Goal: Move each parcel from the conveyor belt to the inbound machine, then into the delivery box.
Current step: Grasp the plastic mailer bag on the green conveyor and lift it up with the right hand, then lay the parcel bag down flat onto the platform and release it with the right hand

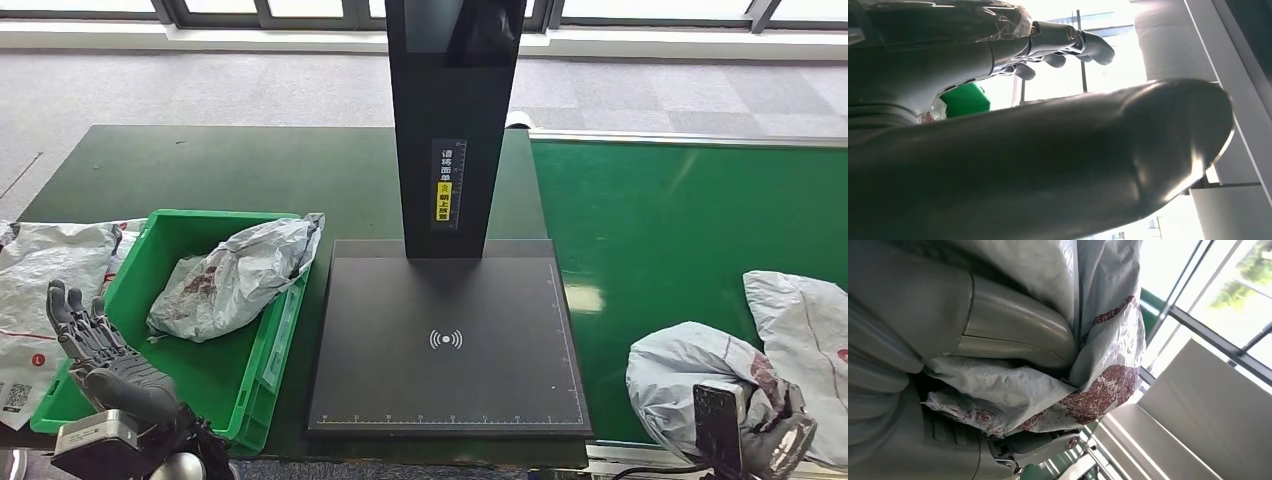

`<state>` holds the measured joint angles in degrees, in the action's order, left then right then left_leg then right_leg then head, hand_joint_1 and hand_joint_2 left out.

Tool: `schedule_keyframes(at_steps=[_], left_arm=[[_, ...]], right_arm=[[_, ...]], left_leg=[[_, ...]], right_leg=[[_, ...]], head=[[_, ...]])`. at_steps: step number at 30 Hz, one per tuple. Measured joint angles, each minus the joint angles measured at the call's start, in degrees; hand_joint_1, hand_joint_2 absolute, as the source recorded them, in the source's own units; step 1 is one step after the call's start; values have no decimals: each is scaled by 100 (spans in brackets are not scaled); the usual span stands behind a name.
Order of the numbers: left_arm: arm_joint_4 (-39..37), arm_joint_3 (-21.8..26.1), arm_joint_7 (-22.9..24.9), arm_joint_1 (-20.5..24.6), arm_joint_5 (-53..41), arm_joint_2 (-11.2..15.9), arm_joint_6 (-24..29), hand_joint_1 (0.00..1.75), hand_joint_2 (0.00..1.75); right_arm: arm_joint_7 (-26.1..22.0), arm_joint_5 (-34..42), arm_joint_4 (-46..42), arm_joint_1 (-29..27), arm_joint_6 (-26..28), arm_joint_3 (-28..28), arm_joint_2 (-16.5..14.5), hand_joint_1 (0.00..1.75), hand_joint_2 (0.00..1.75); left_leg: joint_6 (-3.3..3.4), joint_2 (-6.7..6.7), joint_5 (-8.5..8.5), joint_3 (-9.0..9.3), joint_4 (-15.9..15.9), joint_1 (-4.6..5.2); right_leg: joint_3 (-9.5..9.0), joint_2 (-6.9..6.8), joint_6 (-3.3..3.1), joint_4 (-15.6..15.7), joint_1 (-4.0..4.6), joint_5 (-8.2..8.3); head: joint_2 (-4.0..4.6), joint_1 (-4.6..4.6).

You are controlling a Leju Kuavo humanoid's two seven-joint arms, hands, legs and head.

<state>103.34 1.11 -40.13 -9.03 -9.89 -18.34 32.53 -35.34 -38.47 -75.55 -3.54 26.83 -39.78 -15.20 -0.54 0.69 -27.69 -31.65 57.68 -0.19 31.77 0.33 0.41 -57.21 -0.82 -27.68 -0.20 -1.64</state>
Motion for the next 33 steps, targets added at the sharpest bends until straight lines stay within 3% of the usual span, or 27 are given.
schedule_keyframes(at_steps=[3, 6, 11, 18, 23, 28, 33], left_arm=[[0, 0, 0, -3, 56, 0, 69, 0, 0], [-5, 0, 0, -4, 69, 0, 99, 0, 0], [-56, 0, 0, 1, 57, 0, 43, 0, 0], [-208, -3, 0, 31, 48, -2, -179, 0, 0], [-340, -12, -1, 87, 27, -2, -274, 0, 0], [-486, -51, -2, 141, -34, -2, -302, 0, 0], [-568, -102, -2, 158, -22, 2, -302, 0, 0]], right_arm=[[-381, 348, -386, -146, 389, 107, -112, 175, 175], [-469, 486, -957, -384, 930, 462, -203, 175, 175], [-389, 0, -1702, -631, 1292, 1331, -263, 175, 175], [410, -1438, -1907, -544, 1252, 3137, -193, 175, 175], [979, -1567, -1864, -319, 889, 4341, -53, 175, 175], [1204, -1524, -1279, -7, 384, 4904, -7, 175, 175], [1216, -1471, -501, 283, 206, 5089, -3, 175, 175]], left_leg=[[0, 5, 0, -2, 0, 0], [-1, 4, -1, -3, -1, -1], [-3, -5, -1, -2, -2, -2], [-11, -12, 10, 3, -2, -2], [-13, -10, 12, 3, -2, -4], [-14, -10, 12, 2, -2, -4], [-13, -11, 12, -1, -1, -4]], right_leg=[[0, -5, -1, -2, 1, -1], [2, -5, -3, -3, 2, -3], [6, 2, -3, -4, 2, -3], [6, 7, -6, -5, 2, 3], [7, 8, -6, -7, 3, 4], [9, 8, -6, -7, 3, 4], [10, 7, -6, -7, 2, 5]], head=[[0, 0], [0, 0], [0, 0], [0, 0], [0, 0], [0, 0], [0, 0]])
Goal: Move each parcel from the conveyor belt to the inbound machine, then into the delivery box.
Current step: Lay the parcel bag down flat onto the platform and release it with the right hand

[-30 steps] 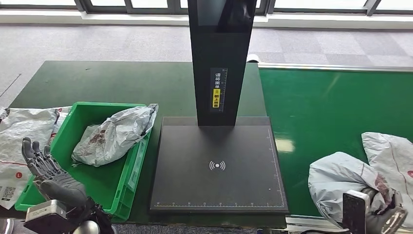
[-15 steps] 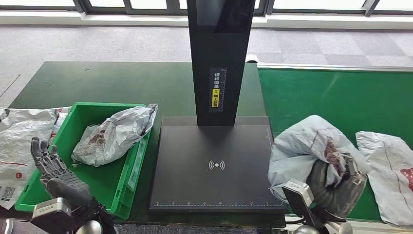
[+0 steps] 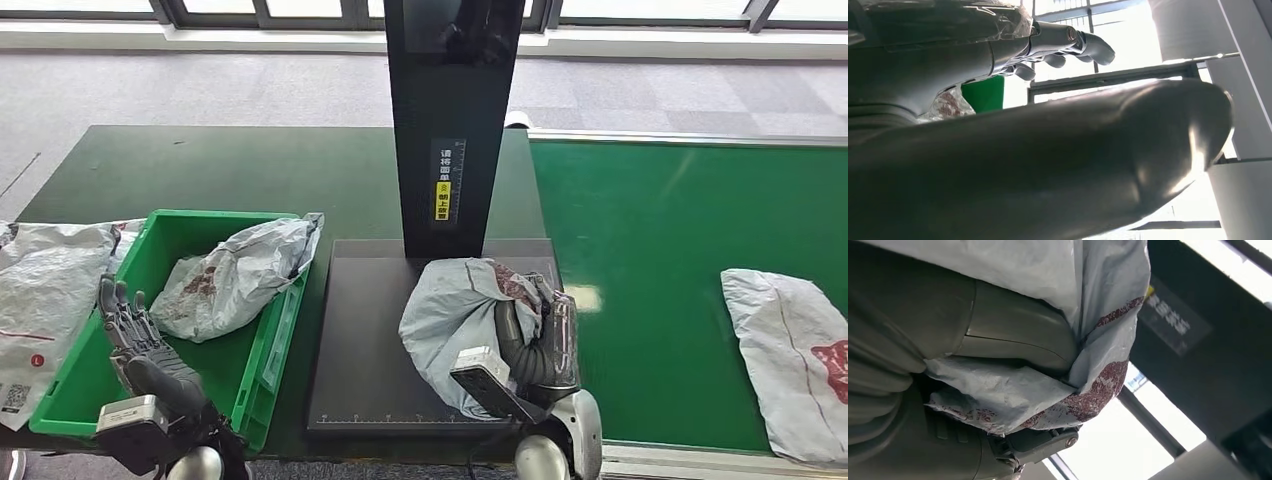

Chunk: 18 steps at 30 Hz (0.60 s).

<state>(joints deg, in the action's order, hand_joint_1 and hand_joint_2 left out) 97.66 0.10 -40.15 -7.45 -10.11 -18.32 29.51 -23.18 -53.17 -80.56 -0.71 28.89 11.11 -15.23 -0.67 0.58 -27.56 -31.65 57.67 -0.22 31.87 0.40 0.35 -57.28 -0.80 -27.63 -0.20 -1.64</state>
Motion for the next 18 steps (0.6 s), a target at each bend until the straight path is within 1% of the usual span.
schedule_keyframes(at_steps=[3, 7, 8, 11, 12, 18], left_arm=[[-28, -5, 0, 4, 5, 1, 0, 0, 0], [-53, -5, 0, 8, 5, 2, 0, 0, 0], [-58, -6, 0, 9, 5, 2, 0, 0, 0], [-84, -8, 0, 12, -2, 3, 21, 0, 0], [-93, -10, 0, 14, -13, 3, 34, 0, 0], [-127, -78, 60, 23, -350, 18, 100, 0, 0]], right_arm=[[-3, 35, 396, 126, 13, 32, 0, 175, 175], [-7, 41, 663, 215, 21, 43, 0, 175, 175], [-5, 43, 712, 237, 15, 46, 1, 156, 175], [31, 85, 955, 361, -19, 54, 7, 25, 175], [44, 116, 1095, 424, -16, 54, 11, 0, 175], [-72, 344, 1870, 717, 47, 46, 52, 0, 175]], left_leg=[[0, 5, 0, -1, 1, 0], [0, 4, 0, -2, 1, 0], [-1, 4, -1, -2, 1, 0], [-1, 1, -1, -3, 1, 0], [-1, 0, -1, -3, 1, -1], [0, 1, 1, -1, 1, 0]], right_leg=[[0, -1, 0, 0, 0, 0], [2, -1, 0, 0, 0, 0], [2, 0, 0, 0, 1, 0], [4, 0, 0, 0, 1, 0], [4, 0, 0, 0, 1, 0], [2, 0, 1, 0, 0, 2]], head=[[0, 0], [0, 0], [0, 0], [0, 0], [0, 0], [0, 0]])
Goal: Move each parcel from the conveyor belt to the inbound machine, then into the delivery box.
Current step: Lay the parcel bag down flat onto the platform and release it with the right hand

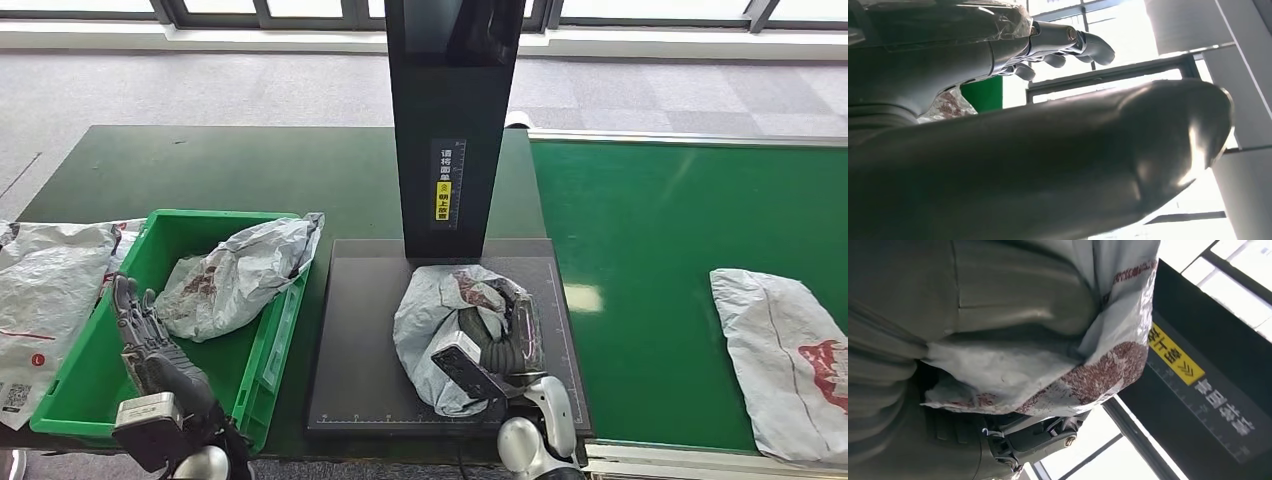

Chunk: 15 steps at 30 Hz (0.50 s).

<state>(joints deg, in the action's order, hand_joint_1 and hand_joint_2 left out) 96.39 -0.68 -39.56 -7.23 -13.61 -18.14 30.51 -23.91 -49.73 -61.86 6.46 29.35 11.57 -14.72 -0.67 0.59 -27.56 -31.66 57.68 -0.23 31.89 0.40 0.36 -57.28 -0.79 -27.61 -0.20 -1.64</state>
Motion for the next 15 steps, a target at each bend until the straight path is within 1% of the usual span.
schedule_keyframes(at_steps=[4, 11, 15], left_arm=[[-28, -113, 165, 20, -180, 21, -77, 0, 0], [-66, -173, 206, 32, -187, 32, -128, 0, 0], [-95, -178, 301, 36, -154, 36, -417, 0, 0]], right_arm=[[-52, 152, 142, 24, -119, -38, 39, 0, 175], [-79, 203, 262, 50, -150, -52, 75, 0, 175], [-234, 411, 196, -38, -429, -61, 82, 0, 175]], left_leg=[[0, -1, 0, 0, 0, 0], [-1, -1, -1, 0, 0, 0], [-1, 0, -1, 1, 0, 0]], right_leg=[[0, 0, 0, 0, 0, 0], [2, 0, 0, 0, 1, 0], [3, 0, 0, 0, 1, 0]], head=[[0, 0], [0, 0], [0, 0]])
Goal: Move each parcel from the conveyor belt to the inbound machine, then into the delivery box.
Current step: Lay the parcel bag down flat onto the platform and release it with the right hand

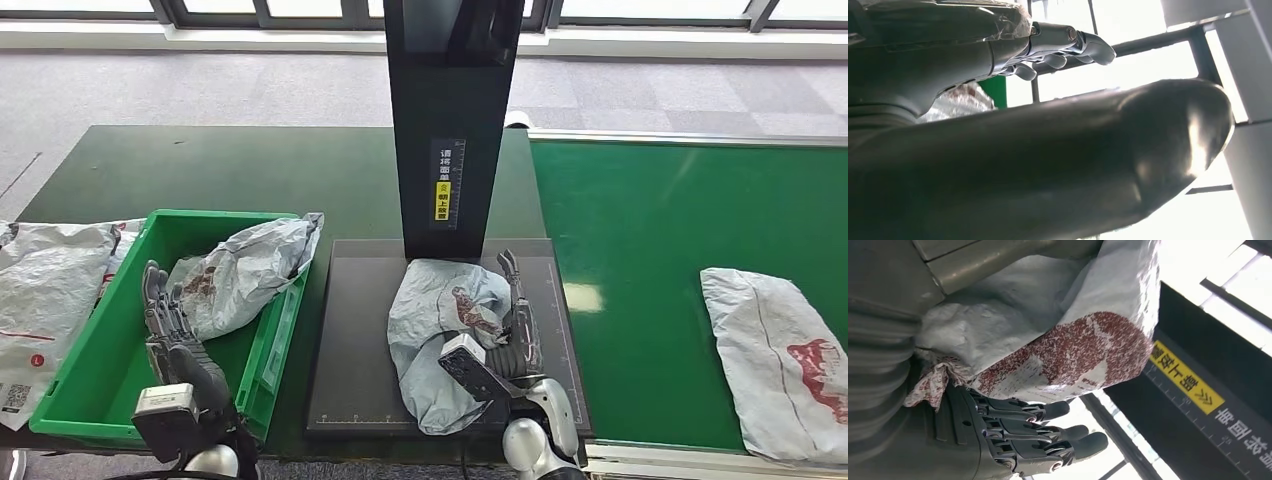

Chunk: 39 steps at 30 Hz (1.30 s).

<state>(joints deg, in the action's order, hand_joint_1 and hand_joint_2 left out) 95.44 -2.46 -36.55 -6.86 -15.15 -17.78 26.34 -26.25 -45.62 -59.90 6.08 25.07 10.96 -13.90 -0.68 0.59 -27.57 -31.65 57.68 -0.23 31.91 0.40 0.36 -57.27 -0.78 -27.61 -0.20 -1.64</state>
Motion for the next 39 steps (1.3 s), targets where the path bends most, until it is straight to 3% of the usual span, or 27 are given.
schedule_keyframes(at_steps=[10, 17, 21, 25, 34, 39], left_arm=[[-215, -333, 468, 34, -570, 53, -834, 0, 0], [-503, -1059, 560, 229, -957, 247, -2403, 0, 0], [-683, -1270, 512, 327, -1104, 339, -2760, 0, 175], [-1013, -1441, 823, 486, -1688, 386, -2890, 0, 175], [-3308, -1994, 1046, 1569, -2777, 219, -2392, 0, 175], [-4131, -2123, 1076, 1938, -2889, 107, -2256, 0, 175]], right_arm=[[-216, 909, -1592, -999, -1463, 3, 46, 0, 175], [-223, 965, -2887, -1640, -1969, 60, 140, 0, 175], [56, 669, -3345, -1920, -1907, 66, 218, 0, 175], [-214, 792, -3678, -2114, -1629, 55, 246, 0, 175], [-931, 1252, -4213, -2190, -1390, 55, 246, 0, 175], [-1039, 1315, -4304, -2211, -1357, 59, 246, 0, 175]], left_leg=[[1, 4, -2, -7, 0, 1], [1, 4, -3, -8, 0, 2], [1, 2, -3, -7, 0, 2], [1, 3, -2, -6, 0, 2], [3, 1, 0, -1, 2, 3], [3, 0, 0, -1, 2, 3]], right_leg=[[6, -1, 1, 3, -1, -1], [6, -2, 1, 4, -2, -1], [6, -1, 1, 3, -2, -1], [6, -2, 1, 4, -2, -1], [-2, 0, 5, 4, -3, 7], [-3, 0, 5, 3, -3, 6]], head=[[0, 0], [0, 0], [0, 0], [0, 0], [0, 0], [0, 0]])
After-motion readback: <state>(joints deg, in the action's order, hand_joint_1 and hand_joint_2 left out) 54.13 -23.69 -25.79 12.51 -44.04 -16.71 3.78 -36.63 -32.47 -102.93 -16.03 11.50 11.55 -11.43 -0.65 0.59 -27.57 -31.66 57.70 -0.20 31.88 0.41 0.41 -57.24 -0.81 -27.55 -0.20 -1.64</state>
